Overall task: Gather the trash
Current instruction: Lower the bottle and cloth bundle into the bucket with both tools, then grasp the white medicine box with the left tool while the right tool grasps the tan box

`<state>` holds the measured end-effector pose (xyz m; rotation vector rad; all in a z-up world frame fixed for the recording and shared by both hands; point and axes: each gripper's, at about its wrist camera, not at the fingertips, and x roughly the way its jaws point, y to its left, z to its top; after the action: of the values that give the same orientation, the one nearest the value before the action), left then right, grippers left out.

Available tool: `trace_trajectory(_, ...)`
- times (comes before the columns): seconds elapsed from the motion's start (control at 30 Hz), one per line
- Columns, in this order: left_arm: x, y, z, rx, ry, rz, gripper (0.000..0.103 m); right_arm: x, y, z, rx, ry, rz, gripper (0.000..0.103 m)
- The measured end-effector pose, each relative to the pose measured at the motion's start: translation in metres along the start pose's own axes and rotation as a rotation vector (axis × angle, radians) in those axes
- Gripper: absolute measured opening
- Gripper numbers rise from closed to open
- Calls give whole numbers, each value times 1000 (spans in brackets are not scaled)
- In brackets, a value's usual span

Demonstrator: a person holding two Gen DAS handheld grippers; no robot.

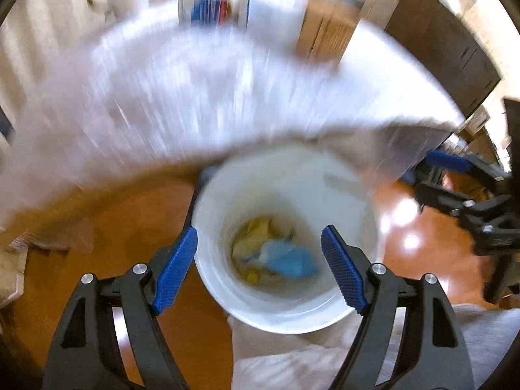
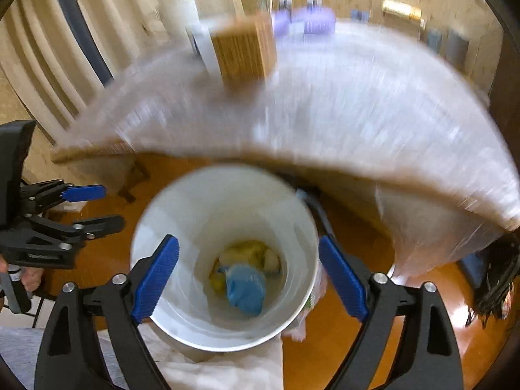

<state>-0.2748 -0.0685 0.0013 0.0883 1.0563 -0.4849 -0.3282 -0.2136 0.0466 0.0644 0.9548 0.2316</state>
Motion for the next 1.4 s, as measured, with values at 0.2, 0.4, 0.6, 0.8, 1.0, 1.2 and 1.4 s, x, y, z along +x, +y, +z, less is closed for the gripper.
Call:
trace_trajectory(0.2,-60,18,54,12,-322,142,102,-15,3,45,-30,-159,-52,99)
trace_trajectory(0.4,-20,76,122,-105,-258,73,102,25,-8,88,61,-143,10,99)
trace_trajectory(0.6,16,86,170,-36,-226,63,102,56,-7,111,97,-121,25,99)
trace_trajectory(0.8,50,88,201,74,-165,92,102,73,-5,125,87,-107,22,94)
trace_trajectory(1.0,73,83,214,184,-125,64,102,80,-9,131,97,-93,26,91)
trace_trajectory(1.2,94,85,224,221,-91,46,102,91,-10,137,105,-67,31,78)
trace_trajectory(1.4,101,88,227,220,-95,21,96,94,-9,137,103,-60,34,65)
